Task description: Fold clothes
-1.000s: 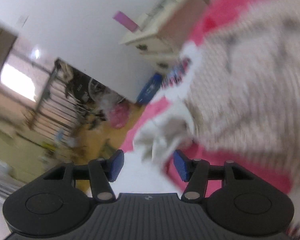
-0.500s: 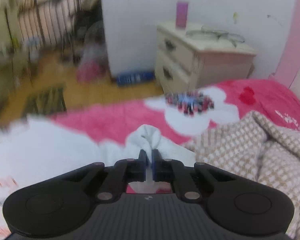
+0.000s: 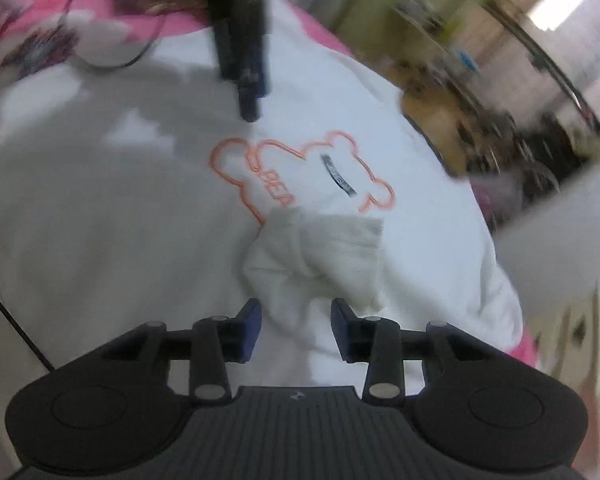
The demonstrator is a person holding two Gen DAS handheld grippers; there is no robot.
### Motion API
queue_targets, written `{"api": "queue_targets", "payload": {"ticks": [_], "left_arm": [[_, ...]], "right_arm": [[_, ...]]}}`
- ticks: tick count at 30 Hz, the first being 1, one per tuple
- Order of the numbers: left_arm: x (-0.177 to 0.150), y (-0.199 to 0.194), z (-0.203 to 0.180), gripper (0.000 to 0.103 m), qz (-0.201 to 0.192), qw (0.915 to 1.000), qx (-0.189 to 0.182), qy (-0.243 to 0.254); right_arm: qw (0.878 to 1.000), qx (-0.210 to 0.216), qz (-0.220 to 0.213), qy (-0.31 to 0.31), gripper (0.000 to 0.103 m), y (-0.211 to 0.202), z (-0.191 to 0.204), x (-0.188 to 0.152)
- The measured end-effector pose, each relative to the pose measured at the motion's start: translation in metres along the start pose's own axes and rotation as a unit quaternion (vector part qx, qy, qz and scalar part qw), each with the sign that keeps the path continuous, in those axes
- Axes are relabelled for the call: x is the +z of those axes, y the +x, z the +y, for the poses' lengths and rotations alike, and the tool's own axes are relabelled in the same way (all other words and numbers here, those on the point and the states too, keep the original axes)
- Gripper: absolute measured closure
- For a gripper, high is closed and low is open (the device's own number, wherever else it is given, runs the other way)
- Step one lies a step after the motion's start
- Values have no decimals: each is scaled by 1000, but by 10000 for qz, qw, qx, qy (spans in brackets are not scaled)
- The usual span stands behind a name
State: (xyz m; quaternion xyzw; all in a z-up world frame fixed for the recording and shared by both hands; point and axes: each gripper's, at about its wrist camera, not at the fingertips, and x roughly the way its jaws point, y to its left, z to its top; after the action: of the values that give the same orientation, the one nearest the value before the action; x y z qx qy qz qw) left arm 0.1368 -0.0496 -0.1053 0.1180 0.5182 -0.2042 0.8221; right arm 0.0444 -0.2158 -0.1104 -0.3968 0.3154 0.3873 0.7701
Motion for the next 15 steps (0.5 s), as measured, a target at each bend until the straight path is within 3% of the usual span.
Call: {"api": "queue_targets", "payload": {"ticks": [4,11,13,15], "left_arm": [[-4,4,2,68,14,10000,-25,-95],[-16,5,3,68,79,9997,24,-237],[-19,3,1,68,80,9998,22,-190],[-21,4,0,68,81,9999,31,-144]], "right_arm": [[9833,282,-493,1731,60,-29,-35,2],[9682,-116,-428,2463,54,11,-48,21],[9452,69,-468,3230,54,27,-71,15],[9150,527,-282,3991,52,51,-90,5]]}}
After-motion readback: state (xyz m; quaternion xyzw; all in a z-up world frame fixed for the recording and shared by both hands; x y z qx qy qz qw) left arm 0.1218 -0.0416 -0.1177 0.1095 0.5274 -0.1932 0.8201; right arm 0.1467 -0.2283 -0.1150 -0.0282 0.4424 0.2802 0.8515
